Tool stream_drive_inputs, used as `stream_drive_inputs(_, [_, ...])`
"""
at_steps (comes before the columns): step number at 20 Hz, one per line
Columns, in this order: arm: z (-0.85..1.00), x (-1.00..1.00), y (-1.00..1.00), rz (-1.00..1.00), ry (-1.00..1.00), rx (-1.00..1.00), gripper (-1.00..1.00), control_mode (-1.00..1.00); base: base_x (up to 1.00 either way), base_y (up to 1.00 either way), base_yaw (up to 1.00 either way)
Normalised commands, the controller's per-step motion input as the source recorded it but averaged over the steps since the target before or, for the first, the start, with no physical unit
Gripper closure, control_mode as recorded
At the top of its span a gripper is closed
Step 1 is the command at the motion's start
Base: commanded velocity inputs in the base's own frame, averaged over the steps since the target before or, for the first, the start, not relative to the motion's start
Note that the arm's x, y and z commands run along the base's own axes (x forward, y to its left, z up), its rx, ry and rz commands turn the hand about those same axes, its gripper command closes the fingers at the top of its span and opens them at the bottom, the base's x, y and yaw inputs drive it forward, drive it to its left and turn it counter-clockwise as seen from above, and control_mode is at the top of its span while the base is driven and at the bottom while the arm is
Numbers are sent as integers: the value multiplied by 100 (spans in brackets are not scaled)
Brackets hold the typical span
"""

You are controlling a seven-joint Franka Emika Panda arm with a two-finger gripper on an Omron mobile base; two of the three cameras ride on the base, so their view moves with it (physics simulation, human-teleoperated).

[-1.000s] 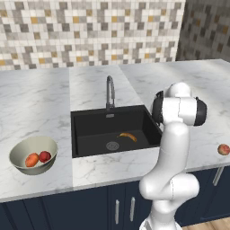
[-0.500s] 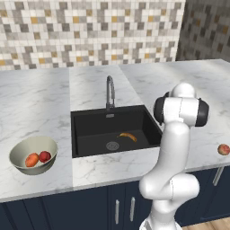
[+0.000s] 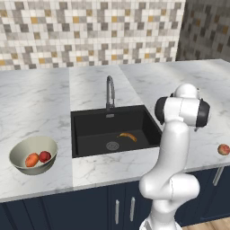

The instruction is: There is a mixed pile of frozen fruits and vegetables on the counter. Locate all the frozen vegetables and place the items in a bowl on the counter. Take all the frozen fruits and defrost them in a running sink.

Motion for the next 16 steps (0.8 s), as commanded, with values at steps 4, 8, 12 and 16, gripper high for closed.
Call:
stream_drive_inputs(4, [-2, -14, -30, -10, 0, -3, -100, -100, 0, 0, 0])
stream_drive_inputs(8, [8, -14, -35, -9, 0, 0, -100, -100, 0, 0, 0])
stream_drive_inputs(12, [8, -21, -31, -8, 0, 1, -100, -100, 0, 0, 0])
stream_drive_inputs(16, [3, -25, -27, -8, 2, 1, -100, -100, 0, 0, 0])
